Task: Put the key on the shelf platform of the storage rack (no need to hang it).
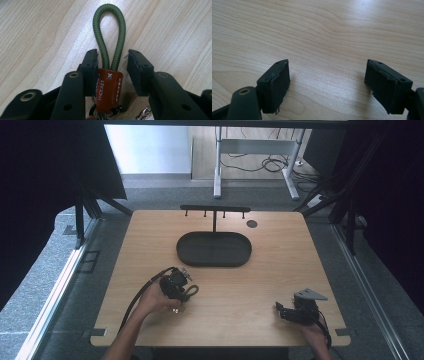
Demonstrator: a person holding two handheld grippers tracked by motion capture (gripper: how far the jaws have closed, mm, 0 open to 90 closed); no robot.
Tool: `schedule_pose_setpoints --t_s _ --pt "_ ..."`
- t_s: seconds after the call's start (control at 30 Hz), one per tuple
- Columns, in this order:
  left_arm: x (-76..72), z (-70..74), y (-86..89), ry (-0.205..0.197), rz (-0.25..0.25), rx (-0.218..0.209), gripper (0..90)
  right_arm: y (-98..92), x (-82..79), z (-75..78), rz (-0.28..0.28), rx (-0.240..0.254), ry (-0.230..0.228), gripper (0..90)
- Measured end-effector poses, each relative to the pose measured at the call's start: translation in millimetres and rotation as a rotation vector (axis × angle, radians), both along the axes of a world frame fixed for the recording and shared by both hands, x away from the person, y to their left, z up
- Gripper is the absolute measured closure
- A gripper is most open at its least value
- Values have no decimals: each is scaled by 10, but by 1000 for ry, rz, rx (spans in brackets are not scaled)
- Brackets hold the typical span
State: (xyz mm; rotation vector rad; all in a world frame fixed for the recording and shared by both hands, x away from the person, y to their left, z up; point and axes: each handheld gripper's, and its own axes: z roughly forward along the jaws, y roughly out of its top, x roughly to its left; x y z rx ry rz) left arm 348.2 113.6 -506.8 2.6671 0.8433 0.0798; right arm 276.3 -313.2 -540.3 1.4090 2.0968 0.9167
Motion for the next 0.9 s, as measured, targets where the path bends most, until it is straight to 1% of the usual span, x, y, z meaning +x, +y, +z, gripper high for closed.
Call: schedule_pose_setpoints --t_s 0.13,0.17,0.23,0.27,0.37,0.4,0.53,0.67,0.73,0.83,0.9 --pt "-8 -6 -12 -3 1 -8 567 3 2 -1 -1 0 0 197" --pt "-14 -12 -20 -6 1 -17 554 3 3 -2 0 -2 -1 196" --pt "-19 -16 -25 -8 3 -23 539 4 4 -2 -1 -2 -1 194" --pt "-22 -19 -29 -10 4 -27 517 9 5 -2 -3 -2 1 189" --pt "-32 -33 -31 -23 7 -47 512 14 8 -2 -6 -2 2 185" --pt "-30 -36 -28 -22 13 -58 510 20 9 -3 -9 -3 3 181" --pt "-23 -33 -24 -19 5 -53 514 26 12 -3 -11 -3 4 175" --pt "6 -34 -5 -11 13 -72 541 29 15 -3 -12 -4 3 171" --pt "14 -32 -4 -8 12 -70 545 29 15 -3 -11 -4 3 171" --pt "36 -17 -30 -4 0 -35 543 29 15 -4 -11 -5 3 172" --pt "48 -12 -50 -3 1 -22 543 28 15 -4 -11 -5 3 171"
